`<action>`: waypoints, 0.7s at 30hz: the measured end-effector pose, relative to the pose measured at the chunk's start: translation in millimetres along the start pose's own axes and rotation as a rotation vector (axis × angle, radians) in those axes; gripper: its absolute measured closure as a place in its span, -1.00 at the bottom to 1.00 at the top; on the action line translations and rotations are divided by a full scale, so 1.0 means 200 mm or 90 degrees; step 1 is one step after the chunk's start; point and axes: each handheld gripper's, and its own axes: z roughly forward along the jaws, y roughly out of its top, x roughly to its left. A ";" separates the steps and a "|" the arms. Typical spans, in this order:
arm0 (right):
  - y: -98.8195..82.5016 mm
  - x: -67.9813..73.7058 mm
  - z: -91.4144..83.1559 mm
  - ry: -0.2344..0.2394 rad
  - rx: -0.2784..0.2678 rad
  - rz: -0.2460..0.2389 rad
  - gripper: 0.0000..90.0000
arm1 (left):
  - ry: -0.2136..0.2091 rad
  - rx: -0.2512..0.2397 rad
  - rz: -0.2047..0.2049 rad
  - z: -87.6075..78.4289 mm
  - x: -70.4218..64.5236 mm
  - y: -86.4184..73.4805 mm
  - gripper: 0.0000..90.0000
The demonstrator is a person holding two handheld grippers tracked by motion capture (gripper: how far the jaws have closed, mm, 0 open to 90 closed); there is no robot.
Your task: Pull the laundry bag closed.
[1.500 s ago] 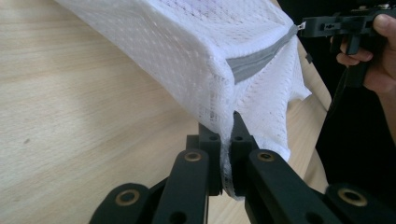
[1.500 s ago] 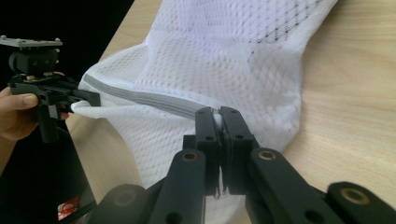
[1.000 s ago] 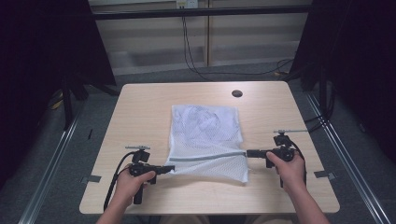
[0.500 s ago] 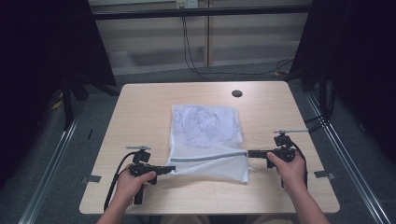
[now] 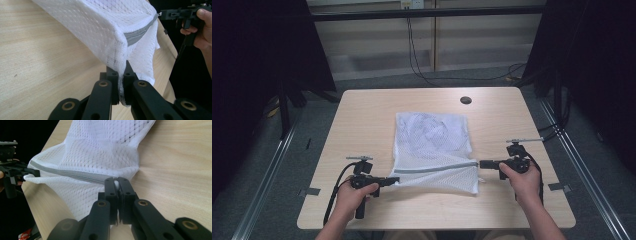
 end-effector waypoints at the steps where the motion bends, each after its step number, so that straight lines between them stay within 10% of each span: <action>1: 0.00 0.00 0.00 0.002 -0.001 0.000 0.93 | -0.002 0.000 -0.001 0.00 0.00 0.00 0.97; 13: 0.01 0.00 0.00 0.001 0.006 -0.007 0.93 | -0.008 0.005 0.012 0.01 -0.01 -0.01 0.90; 21: 0.00 0.00 0.00 -0.017 0.008 -0.021 0.93 | -0.008 -0.027 0.048 -0.01 -0.01 -0.01 -0.07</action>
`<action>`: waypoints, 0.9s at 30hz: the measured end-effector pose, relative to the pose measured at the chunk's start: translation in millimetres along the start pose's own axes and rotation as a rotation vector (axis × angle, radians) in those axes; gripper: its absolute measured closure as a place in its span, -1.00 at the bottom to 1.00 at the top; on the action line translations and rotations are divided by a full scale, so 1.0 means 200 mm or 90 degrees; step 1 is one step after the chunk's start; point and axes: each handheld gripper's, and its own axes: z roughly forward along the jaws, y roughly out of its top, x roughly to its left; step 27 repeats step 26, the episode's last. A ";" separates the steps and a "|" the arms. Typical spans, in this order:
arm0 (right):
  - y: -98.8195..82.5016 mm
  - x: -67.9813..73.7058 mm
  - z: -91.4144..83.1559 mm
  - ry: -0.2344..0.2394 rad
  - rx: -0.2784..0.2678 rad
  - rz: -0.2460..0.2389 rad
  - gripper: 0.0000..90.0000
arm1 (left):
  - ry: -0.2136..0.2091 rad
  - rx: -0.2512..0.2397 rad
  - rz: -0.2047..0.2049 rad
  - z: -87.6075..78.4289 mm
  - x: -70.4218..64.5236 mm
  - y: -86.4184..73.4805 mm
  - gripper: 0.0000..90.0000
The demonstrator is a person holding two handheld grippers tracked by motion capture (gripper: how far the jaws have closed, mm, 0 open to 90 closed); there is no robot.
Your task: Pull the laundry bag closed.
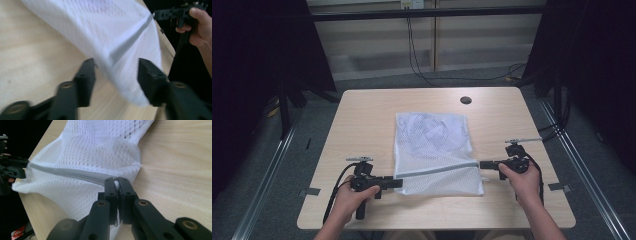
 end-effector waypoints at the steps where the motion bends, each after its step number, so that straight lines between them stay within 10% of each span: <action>1: 0.00 0.00 0.00 -0.001 -0.002 -0.001 0.92 | 0.000 -0.001 0.001 0.00 0.00 0.00 -0.12; 15: 0.00 0.01 -0.03 -0.098 -0.086 -0.056 -0.14 | 0.106 -0.054 0.074 -0.03 0.02 0.04 -0.65; 27: 0.00 -0.02 -0.03 -0.133 -0.074 -0.075 -0.44 | 0.148 -0.046 0.097 -0.02 0.04 0.05 -0.67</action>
